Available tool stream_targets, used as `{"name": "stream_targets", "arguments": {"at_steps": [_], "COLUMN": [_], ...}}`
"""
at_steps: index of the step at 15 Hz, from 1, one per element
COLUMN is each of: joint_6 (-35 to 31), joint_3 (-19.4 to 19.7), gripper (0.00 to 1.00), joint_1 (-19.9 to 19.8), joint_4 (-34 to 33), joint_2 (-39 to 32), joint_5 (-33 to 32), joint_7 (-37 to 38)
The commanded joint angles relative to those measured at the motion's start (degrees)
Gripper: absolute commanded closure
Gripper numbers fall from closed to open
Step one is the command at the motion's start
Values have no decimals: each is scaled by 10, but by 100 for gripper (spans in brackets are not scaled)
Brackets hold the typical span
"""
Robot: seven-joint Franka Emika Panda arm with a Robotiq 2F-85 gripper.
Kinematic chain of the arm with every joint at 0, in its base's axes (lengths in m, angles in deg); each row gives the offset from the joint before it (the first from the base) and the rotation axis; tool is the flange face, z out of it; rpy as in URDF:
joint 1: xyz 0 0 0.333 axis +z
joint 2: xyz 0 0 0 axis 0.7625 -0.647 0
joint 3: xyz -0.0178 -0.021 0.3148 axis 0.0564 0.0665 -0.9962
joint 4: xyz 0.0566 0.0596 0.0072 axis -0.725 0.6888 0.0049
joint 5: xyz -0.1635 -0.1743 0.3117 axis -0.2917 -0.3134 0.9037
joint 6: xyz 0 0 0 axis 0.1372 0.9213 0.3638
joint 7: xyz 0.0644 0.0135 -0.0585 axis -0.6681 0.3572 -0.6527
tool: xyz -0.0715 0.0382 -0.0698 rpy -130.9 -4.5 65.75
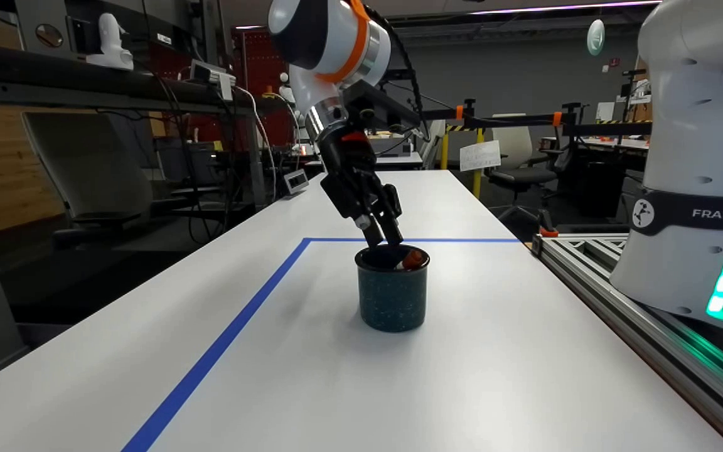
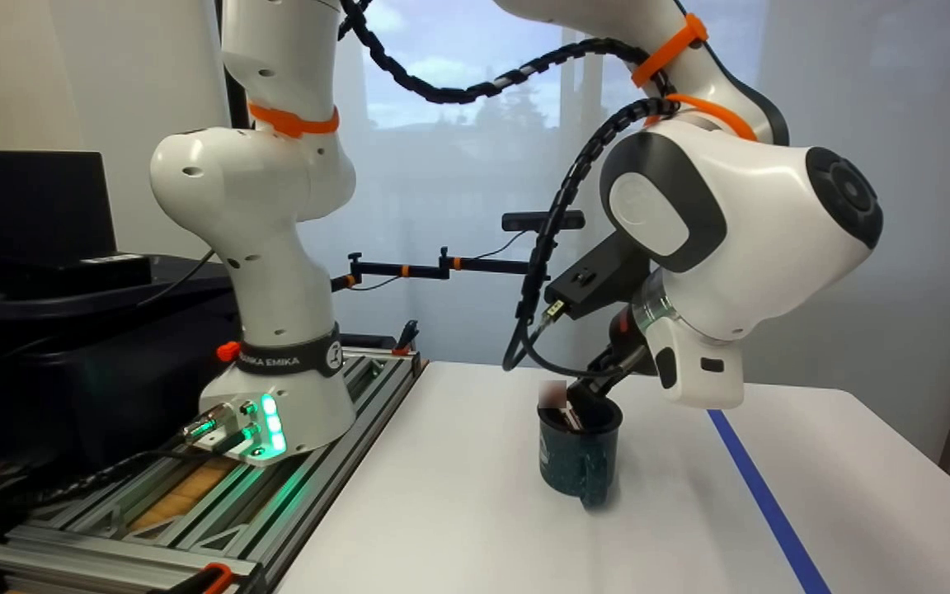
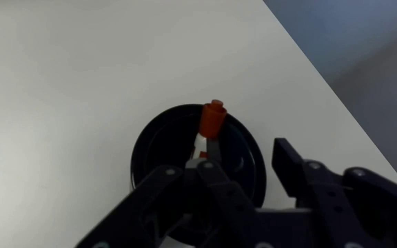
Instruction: Move the sharpie to the table
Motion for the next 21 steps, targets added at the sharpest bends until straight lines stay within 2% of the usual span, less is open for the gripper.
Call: {"name": "stream_targets", "arguments": {"at_steps": [1, 5, 6, 10, 16, 19, 21], "joint_6": [16, 27, 26, 14, -28, -52, -61], "joint_3": [0, 5, 5, 3, -2, -8, -13], "gripper": [57, 60, 57, 54, 64, 60, 62], "joint_1": [-4, -3, -3, 3, 18, 25, 27], "joint_4": [-8, -13, -14, -12, -5, -3, -3], "joint_2": [2, 0, -2, -10, -25, -30, -33], "joint_5": [-14, -39, -44, -64, -96, -102, -97], "joint_7": [8, 20, 23, 37, 71, 77, 75]}}
